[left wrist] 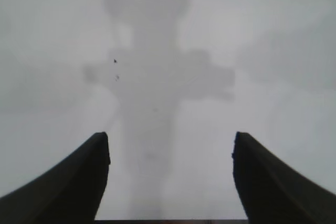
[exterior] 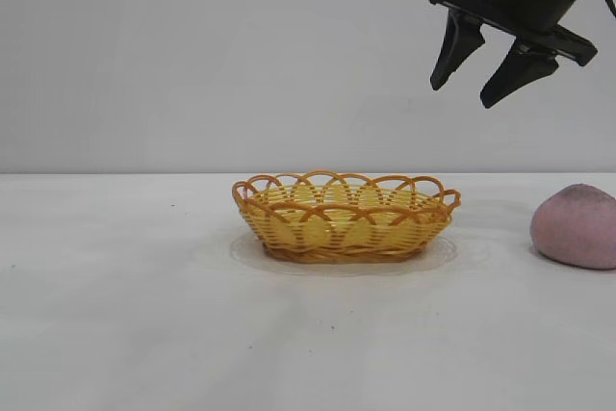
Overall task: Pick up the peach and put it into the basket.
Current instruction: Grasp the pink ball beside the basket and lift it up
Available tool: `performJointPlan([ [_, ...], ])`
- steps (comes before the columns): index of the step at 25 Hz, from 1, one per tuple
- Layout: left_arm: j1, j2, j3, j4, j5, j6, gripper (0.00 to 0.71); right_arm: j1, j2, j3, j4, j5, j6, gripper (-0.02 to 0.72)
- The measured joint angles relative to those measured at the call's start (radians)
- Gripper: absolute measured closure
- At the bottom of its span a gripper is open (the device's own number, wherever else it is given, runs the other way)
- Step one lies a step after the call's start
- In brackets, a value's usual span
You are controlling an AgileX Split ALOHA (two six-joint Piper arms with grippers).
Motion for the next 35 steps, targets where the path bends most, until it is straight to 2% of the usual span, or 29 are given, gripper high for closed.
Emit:
performJointPlan([
  [9,0.000,-0.406,0.371,-0.025,-0.035,0.000,0.230,0.000,0.000,0.000,0.000,0.017,-0.001,0.253],
  [15,0.000,-0.733,0.517,-0.047,-0.032,0.000,0.230,0.000,0.000,0.000,0.000,0.032,-0.002,0.253],
  [22,0.000,-1.102,0.591,-0.050,-0.030,0.000,0.230,0.000,-0.009,0.000,-0.008,0.036,-0.002,0.253],
  [26,0.000,-1.257,0.605,-0.047,-0.046,0.000,0.230,0.000,-0.038,0.000,-0.028,0.047,-0.002,0.253],
  [31,0.000,-1.351,0.607,-0.081,-0.046,0.042,0.230,0.000,-0.081,0.000,-0.072,0.077,-0.002,0.253],
  [35,0.000,-1.353,0.609,-0.091,-0.046,0.055,0.230,0.000,-0.123,0.000,-0.152,0.111,-0.002,0.253],
])
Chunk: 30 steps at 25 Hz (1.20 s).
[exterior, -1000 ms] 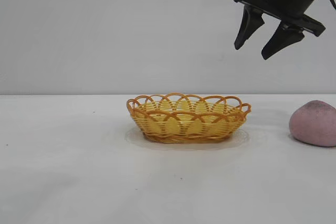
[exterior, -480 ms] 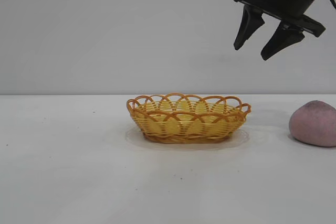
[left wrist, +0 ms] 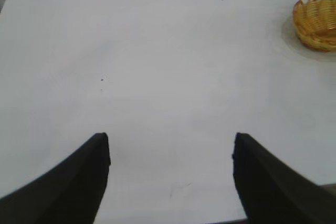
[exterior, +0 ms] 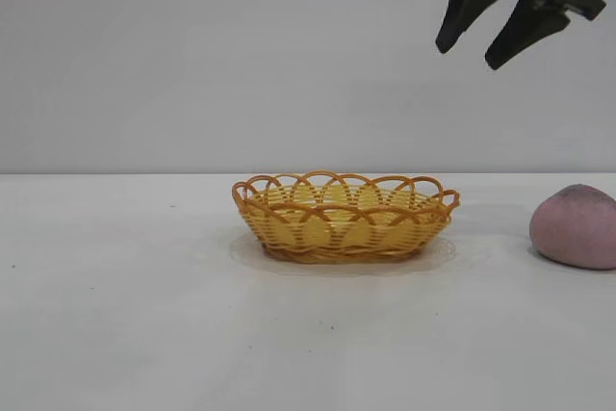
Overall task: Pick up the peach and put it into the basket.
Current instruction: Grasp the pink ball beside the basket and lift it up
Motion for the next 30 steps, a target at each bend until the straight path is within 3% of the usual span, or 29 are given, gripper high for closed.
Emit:
performJointPlan([
  [8,0.000,0.000,0.000,0.000,0.000,0.000,0.230,0.000,-0.069,0.000,-0.164,0.095,0.007,0.253],
  [14,0.000,0.000,0.000,0.000,0.000,0.000,0.230,0.000,-0.079,0.000,-0.301,0.196,0.143,0.253],
  [20,0.054,0.000,0.000,-0.014,0.000,0.002,0.230,0.000,-0.079,0.000,-0.340,0.241,0.195,0.253],
  [26,0.056,0.000,0.000,-0.016,0.000,0.002,0.230,0.000,-0.079,0.000,-0.347,0.303,0.217,0.253],
  [30,0.056,0.000,0.000,-0.016,0.000,0.002,0.230,0.000,-0.079,0.000,-0.380,0.357,0.280,0.253],
])
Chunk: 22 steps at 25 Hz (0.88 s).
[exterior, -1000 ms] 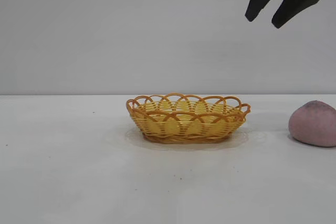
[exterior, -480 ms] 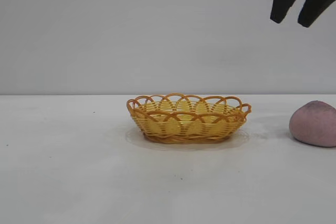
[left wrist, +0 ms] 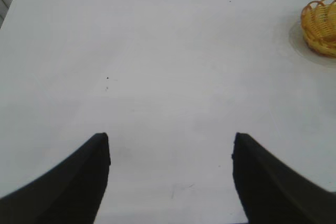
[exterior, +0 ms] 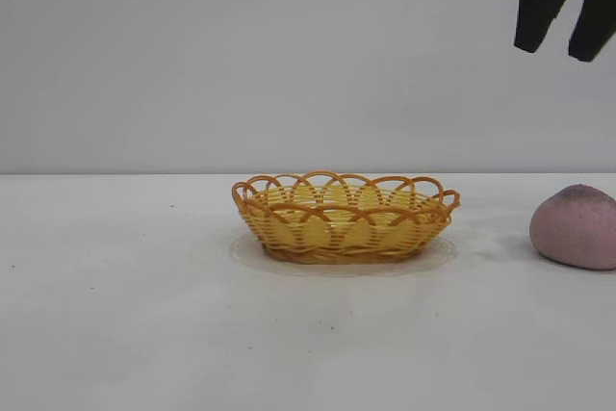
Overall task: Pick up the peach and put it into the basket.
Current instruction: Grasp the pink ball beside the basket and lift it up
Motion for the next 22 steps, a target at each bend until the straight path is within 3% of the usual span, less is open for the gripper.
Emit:
performJointPlan([
  [5,0.000,0.000,0.000,0.000,0.000,0.000,0.230,0.000,0.013,0.000,-0.052,0.045,0.114,0.253],
  [8,0.000,0.000,0.000,0.000,0.000,0.000,0.230,0.000,0.061,0.000,-0.062,0.068,0.146,0.253],
  [18,0.000,0.000,0.000,0.000,0.000,0.000,0.230,0.000,0.254,-0.001,-0.054,0.076,0.159,0.253],
  [22,0.000,0.000,0.000,0.000,0.000,0.002,0.230,0.000,0.307,-0.002,-0.035,0.060,0.151,0.430],
])
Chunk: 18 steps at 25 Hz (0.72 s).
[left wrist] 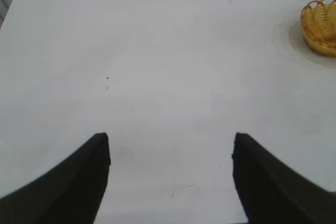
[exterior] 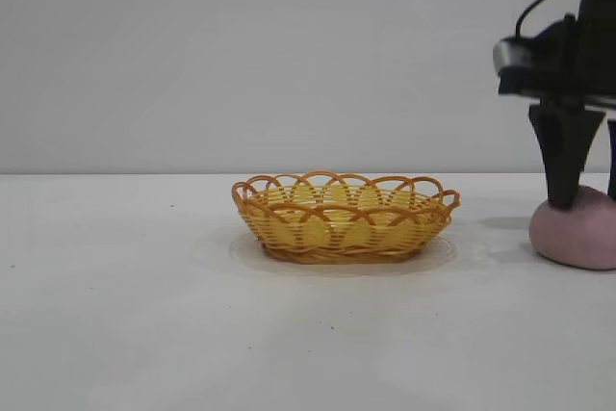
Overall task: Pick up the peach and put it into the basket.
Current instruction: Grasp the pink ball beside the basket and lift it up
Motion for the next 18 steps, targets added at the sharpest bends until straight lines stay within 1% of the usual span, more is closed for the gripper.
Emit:
performJointPlan([
  [3,0.000,0.000,0.000,0.000,0.000,0.000,0.230,0.000,0.014,-0.007,0.005,-0.002,-0.025,0.600],
  [5,0.000,0.000,0.000,0.000,0.000,0.000,0.230,0.000,0.014,-0.011,0.005,-0.008,-0.047,0.658],
  [6,0.000,0.000,0.000,0.000,0.000,0.000,0.230,0.000,0.014,-0.019,0.005,-0.005,-0.051,0.641],
  [7,0.000,0.000,0.000,0.000,0.000,0.000,0.230,0.000,0.014,-0.027,0.005,0.001,-0.056,0.703],
  [11,0.000,0.000,0.000,0.000,0.000,0.000,0.230,0.000,0.008,-0.092,0.012,0.047,-0.063,0.703],
  [14,0.000,0.000,0.000,0.000,0.000,0.000,0.230,0.004,-0.013,-0.173,0.036,0.085,-0.064,0.703],
  [17,0.000,0.000,0.000,0.000,0.000,0.000,0.230,0.036,-0.037,-0.253,0.036,0.138,-0.064,0.703],
  [18,0.000,0.000,0.000,0.000,0.000,0.000,0.230,0.062,-0.041,-0.274,0.038,0.148,-0.064,0.703],
])
